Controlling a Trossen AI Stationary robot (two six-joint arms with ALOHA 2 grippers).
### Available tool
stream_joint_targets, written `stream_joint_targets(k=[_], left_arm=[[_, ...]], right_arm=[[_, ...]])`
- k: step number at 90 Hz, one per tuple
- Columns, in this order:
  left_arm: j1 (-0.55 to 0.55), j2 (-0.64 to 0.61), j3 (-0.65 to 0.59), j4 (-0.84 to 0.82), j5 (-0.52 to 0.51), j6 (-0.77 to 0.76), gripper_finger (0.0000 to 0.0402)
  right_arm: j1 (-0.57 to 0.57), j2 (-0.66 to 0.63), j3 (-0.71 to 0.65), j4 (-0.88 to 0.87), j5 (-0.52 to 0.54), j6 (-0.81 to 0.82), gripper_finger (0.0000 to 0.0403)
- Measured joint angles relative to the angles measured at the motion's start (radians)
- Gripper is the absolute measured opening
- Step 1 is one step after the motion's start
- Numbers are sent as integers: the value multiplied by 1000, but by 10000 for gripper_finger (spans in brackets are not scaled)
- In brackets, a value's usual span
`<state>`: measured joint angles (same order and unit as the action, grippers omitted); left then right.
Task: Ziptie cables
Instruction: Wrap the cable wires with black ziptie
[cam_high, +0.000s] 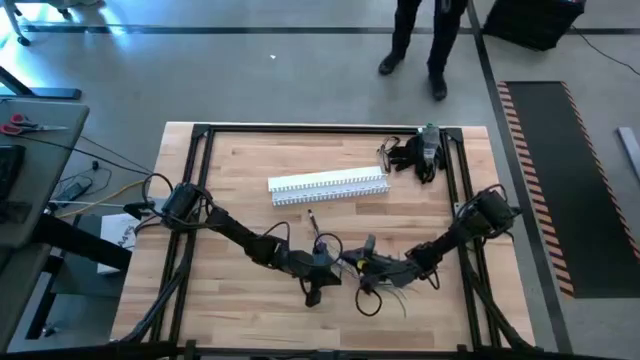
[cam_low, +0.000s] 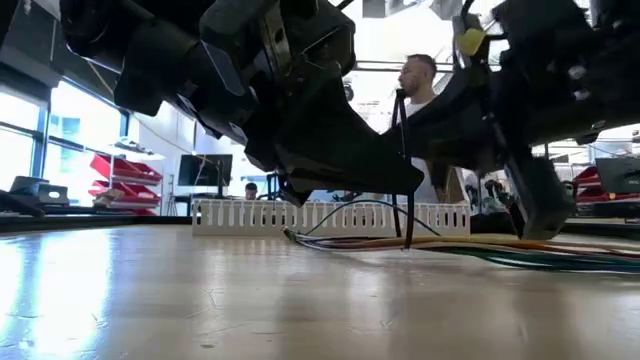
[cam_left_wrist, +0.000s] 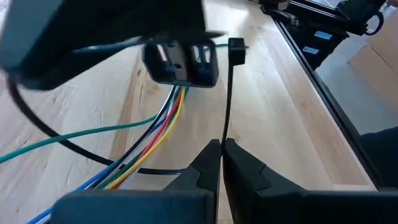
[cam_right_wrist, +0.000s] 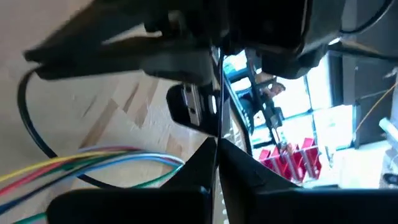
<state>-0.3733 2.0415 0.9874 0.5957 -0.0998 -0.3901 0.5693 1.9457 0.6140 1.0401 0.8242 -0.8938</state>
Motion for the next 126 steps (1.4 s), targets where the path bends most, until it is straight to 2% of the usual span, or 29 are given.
stream_joint_targets(k=[73,95,126], left_arm=[[0,0,0,0,0,0,0],[0,0,0,0,0,0,0],[-1,0,0,1,0,0,0]], right_arm=[[1,0,39,-58,-11,-9,0],[5,0,39,-73,-3,49,0],[27,0,-6,2,16,94,0]])
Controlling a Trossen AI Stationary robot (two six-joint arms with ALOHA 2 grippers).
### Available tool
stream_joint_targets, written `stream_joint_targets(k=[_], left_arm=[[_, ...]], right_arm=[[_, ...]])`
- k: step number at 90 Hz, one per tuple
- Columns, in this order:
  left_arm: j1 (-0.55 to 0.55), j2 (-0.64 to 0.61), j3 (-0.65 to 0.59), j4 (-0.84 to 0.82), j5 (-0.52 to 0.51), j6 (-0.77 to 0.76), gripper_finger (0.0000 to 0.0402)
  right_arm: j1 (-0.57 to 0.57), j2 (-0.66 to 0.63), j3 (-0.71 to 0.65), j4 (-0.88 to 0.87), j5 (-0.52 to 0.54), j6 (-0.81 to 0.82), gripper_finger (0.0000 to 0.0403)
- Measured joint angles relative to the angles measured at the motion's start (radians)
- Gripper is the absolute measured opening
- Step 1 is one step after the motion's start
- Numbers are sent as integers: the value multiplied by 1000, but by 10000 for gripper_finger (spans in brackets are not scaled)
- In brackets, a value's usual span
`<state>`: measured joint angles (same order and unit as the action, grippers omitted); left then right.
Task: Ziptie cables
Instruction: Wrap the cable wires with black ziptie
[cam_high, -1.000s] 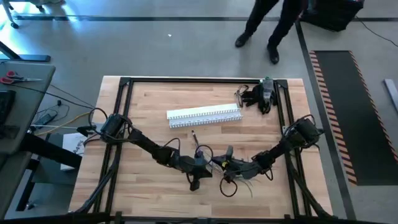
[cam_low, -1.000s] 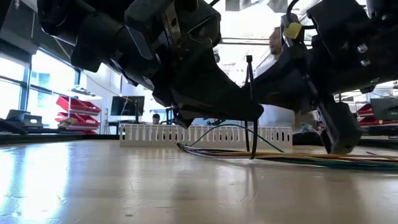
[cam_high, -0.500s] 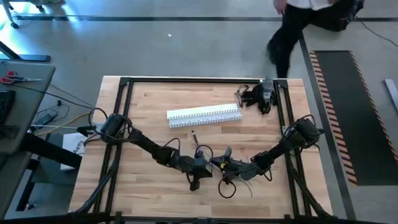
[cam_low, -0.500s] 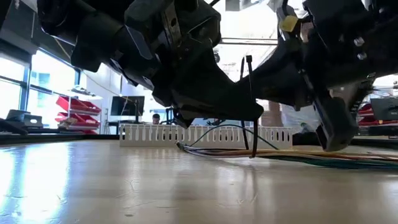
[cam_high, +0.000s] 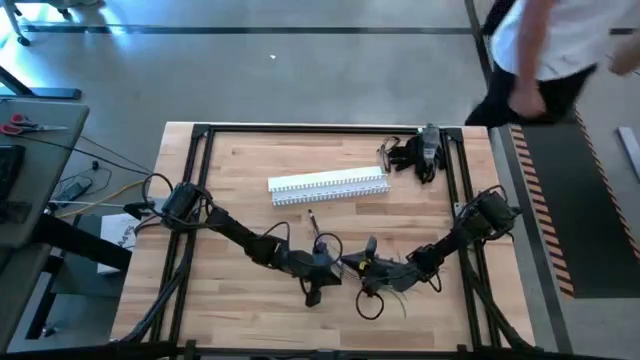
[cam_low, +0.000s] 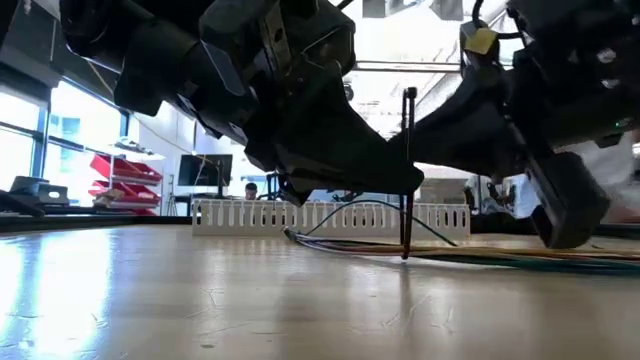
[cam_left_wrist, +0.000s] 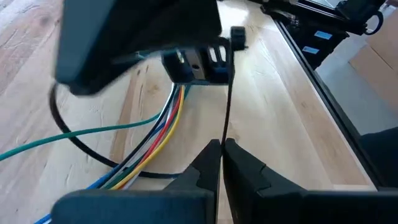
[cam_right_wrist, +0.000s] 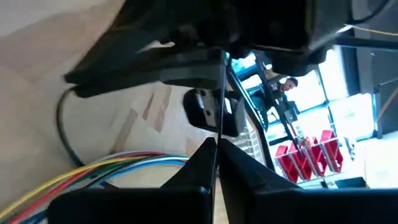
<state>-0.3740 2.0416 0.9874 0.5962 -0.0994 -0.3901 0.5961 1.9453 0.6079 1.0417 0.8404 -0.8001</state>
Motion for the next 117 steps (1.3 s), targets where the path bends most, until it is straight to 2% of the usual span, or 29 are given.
stream_joint_targets(k=[93,117], left_arm=[[1,0,0,1,-12,-1,0],[1,0,0,1,-12,-1,0]], right_arm=[[-13,0,0,-51,23,-16,0],[-9,0,32,-50,24,-68,0]])
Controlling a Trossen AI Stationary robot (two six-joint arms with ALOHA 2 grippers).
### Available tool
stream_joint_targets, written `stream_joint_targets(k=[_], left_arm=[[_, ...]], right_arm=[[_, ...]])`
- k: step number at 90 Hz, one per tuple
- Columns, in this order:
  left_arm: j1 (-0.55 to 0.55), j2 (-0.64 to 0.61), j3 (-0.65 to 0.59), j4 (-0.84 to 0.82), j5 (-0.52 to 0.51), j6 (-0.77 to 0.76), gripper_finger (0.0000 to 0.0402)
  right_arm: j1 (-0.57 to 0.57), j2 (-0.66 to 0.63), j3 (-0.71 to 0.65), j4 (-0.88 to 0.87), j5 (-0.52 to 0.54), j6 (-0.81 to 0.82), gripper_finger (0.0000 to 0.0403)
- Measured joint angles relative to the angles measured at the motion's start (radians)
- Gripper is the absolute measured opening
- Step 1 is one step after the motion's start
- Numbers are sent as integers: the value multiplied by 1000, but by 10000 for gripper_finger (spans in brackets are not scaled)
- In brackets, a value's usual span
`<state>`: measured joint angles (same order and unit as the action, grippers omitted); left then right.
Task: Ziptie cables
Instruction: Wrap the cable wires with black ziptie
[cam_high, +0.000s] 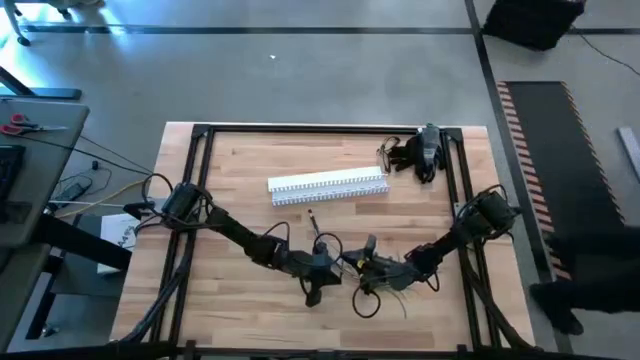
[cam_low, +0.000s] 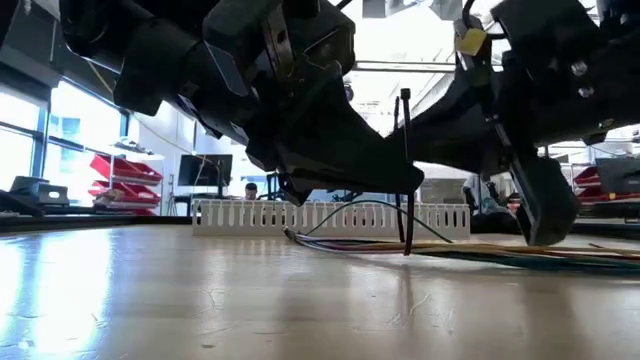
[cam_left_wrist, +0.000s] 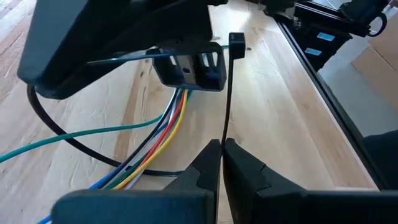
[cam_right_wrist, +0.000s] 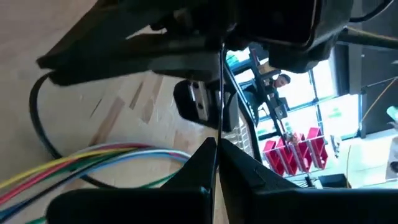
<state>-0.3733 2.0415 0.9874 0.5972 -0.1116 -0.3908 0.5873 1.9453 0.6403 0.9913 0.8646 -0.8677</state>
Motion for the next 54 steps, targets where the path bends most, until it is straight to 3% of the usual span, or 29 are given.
stream_joint_targets(k=[54], left_arm=[[0,0,0,0,0,0,0]], right_arm=[[15,0,0,-1,24,3,0]])
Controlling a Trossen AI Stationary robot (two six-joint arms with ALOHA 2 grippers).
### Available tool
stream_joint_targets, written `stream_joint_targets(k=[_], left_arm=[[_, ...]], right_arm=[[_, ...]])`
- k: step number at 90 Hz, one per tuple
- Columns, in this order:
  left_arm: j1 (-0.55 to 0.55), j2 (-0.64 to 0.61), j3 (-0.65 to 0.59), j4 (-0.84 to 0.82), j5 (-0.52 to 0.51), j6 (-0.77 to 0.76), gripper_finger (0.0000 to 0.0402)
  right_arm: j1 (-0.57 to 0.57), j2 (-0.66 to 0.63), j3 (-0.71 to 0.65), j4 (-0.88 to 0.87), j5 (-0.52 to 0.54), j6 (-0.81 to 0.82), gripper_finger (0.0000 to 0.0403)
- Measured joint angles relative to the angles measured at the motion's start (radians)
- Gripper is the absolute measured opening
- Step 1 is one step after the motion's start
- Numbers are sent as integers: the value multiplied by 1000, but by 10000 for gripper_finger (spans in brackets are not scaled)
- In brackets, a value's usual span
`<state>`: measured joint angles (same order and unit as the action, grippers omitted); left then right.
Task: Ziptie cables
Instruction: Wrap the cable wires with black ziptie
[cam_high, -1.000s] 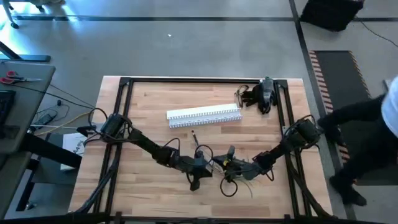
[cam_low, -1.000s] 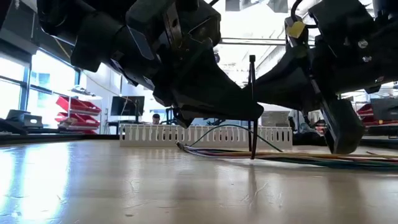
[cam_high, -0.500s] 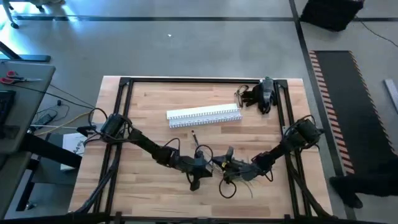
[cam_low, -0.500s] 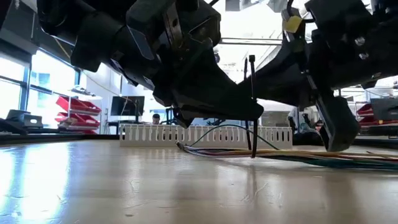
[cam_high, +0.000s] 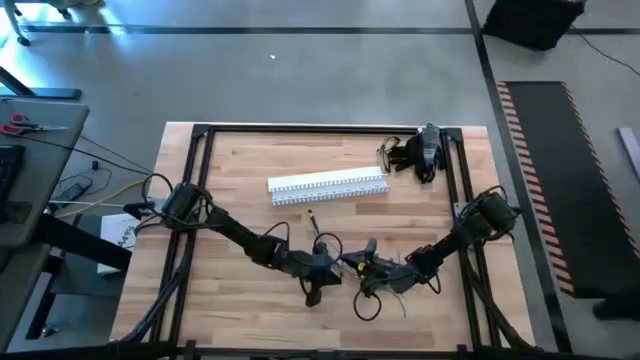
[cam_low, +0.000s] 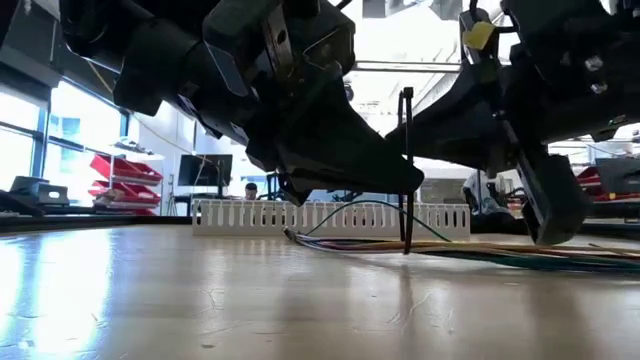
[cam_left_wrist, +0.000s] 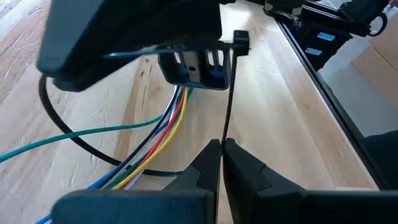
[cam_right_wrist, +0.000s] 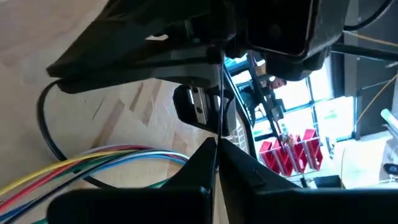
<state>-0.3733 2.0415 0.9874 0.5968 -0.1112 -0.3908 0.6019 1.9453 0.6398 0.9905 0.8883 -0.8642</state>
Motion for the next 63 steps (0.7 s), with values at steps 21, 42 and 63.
stream_joint_targets(k=[21,42,63], left_arm=[[0,0,0,0,0,0,0],[0,0,0,0,0,0,0],[0,0,0,0,0,1,0]], right_arm=[[0,0,0,-15,-6,25,0],[0,0,-3,-14,-14,49,0],[0,0,-70,68,-27,97,0]])
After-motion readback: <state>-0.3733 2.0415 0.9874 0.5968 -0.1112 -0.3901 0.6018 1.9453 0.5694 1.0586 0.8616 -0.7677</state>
